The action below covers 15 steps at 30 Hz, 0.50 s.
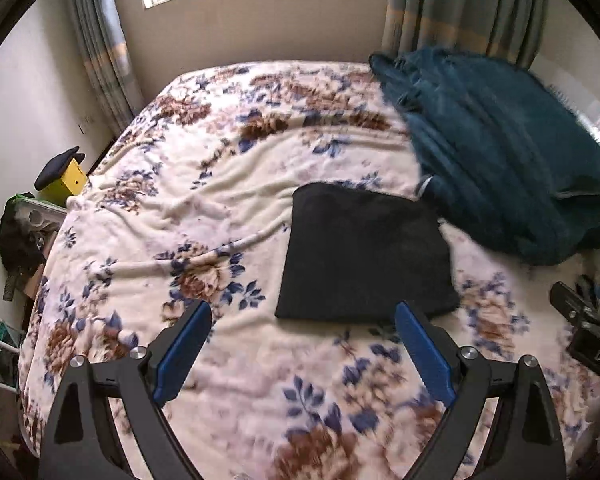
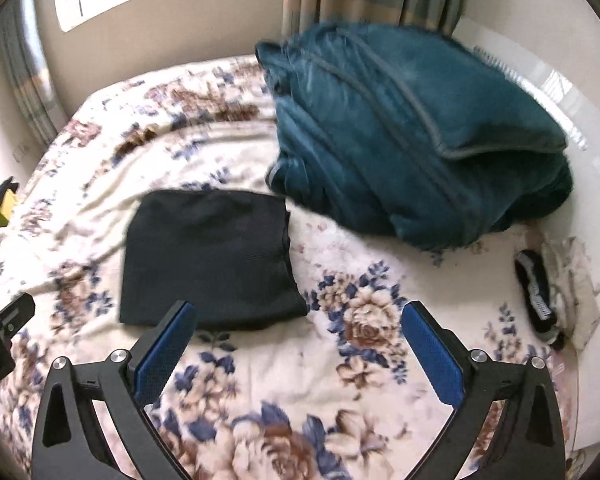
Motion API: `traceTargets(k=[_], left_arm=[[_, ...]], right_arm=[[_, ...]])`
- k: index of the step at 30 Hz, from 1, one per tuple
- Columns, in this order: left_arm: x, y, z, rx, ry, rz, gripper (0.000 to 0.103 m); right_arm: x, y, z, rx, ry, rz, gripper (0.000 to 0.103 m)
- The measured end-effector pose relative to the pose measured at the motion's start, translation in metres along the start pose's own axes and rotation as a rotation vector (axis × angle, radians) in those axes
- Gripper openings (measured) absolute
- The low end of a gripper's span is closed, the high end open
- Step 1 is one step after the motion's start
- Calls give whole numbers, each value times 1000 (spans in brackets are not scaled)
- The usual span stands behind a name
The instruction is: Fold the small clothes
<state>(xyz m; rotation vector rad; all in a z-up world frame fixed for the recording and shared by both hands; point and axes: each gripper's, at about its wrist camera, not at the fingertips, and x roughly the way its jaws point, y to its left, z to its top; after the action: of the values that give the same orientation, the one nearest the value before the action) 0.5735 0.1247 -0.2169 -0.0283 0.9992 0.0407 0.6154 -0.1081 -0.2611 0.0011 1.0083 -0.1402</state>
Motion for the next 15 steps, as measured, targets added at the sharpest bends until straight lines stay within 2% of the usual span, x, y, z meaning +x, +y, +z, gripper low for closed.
traceTargets(k=[9, 15], left_arm=[[-156, -6, -8, 7, -127, -9, 94], [-235, -5, -21, -6, -188, -16, 94]], right_arm=[[-179, -17, -15, -6, -136, 5, 103], [-286, -30, -31, -9, -218, 23, 103]])
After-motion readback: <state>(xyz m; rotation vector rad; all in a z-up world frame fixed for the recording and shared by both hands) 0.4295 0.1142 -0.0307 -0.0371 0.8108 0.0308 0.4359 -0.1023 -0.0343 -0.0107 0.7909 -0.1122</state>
